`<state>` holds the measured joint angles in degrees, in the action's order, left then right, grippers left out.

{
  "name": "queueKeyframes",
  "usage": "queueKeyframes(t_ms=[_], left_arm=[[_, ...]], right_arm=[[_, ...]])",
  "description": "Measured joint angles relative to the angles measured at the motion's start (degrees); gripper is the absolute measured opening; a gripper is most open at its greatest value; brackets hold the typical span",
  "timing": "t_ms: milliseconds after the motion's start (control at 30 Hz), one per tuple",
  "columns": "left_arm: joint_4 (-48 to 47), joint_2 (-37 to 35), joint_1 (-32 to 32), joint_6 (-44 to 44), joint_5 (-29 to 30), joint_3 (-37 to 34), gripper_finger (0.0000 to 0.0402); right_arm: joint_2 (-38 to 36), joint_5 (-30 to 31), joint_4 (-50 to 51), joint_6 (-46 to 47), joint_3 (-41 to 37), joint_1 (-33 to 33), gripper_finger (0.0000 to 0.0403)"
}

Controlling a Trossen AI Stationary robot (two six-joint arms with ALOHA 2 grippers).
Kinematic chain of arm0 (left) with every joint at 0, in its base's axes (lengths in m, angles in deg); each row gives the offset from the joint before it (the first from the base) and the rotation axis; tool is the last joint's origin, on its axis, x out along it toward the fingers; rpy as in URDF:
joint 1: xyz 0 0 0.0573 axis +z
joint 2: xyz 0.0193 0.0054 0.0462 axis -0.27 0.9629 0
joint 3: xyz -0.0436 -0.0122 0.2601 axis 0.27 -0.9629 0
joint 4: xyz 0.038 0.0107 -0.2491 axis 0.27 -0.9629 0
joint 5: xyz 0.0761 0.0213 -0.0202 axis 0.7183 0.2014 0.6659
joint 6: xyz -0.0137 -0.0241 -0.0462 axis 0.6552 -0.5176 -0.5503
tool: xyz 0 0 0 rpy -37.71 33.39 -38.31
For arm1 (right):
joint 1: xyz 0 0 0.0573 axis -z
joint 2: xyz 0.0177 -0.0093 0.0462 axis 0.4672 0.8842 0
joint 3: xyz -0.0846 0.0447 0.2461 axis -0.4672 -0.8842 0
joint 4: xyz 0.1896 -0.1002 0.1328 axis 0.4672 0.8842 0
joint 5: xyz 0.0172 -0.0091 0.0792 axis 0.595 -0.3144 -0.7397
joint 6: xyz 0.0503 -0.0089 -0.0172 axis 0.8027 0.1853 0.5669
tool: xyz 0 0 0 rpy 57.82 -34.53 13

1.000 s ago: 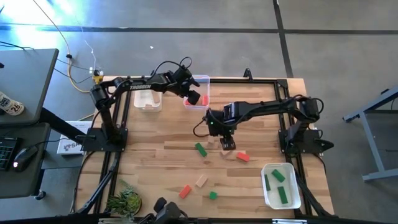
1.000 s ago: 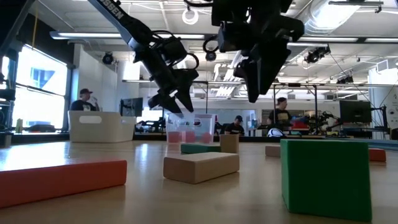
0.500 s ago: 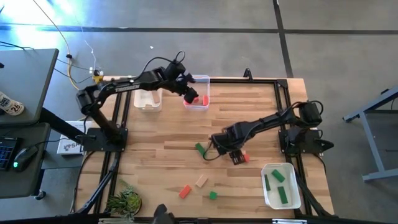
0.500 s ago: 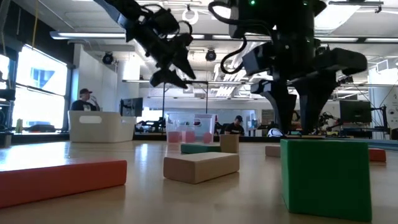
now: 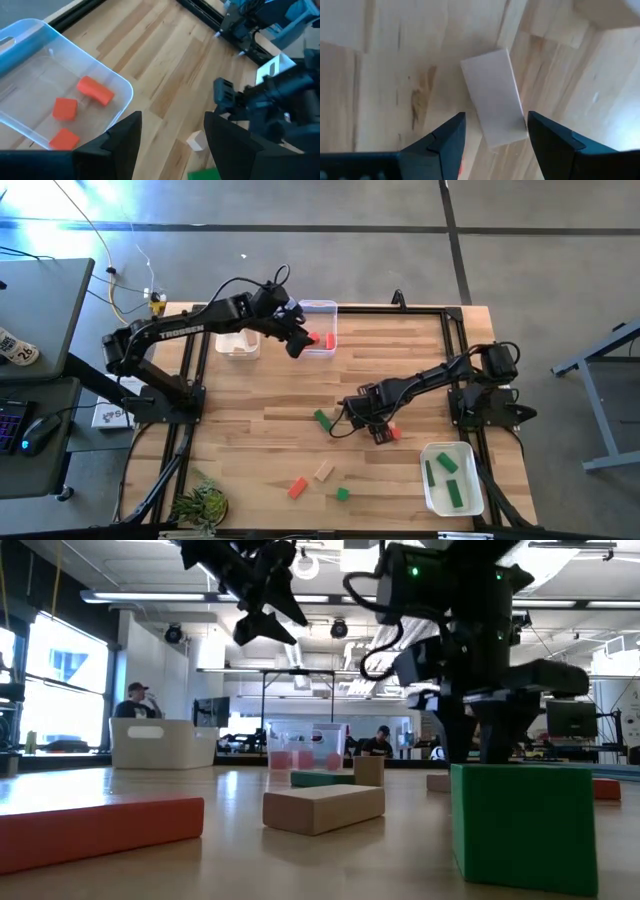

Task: Sort & place blocks by color
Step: Put the brown block into the top white bin

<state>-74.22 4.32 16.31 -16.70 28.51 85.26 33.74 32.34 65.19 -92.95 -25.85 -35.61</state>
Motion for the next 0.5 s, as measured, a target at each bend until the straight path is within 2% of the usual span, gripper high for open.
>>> queueKeyframes(t_ms=[233, 433, 500], left_arm=[[-1.66, -0.06, -0.16, -0.02, 1.29, 0.00, 0.0202], [-2.13, -0.06, -0.16, -0.04, 4.21, 0.00, 0.0202], [-2.15, -0.06, -0.16, -0.04, 4.30, 0.00, 0.0202]], right_arm=[[-0.07, -0.25, -3.06, 1.56, -2.22, 0.38, 0.0186], [-0.16, -0.19, -3.55, 5.15, -2.22, 0.38, 0.0101], [-0.19, -0.20, -3.56, 6.82, -2.14, 0.38, 0.0092]])
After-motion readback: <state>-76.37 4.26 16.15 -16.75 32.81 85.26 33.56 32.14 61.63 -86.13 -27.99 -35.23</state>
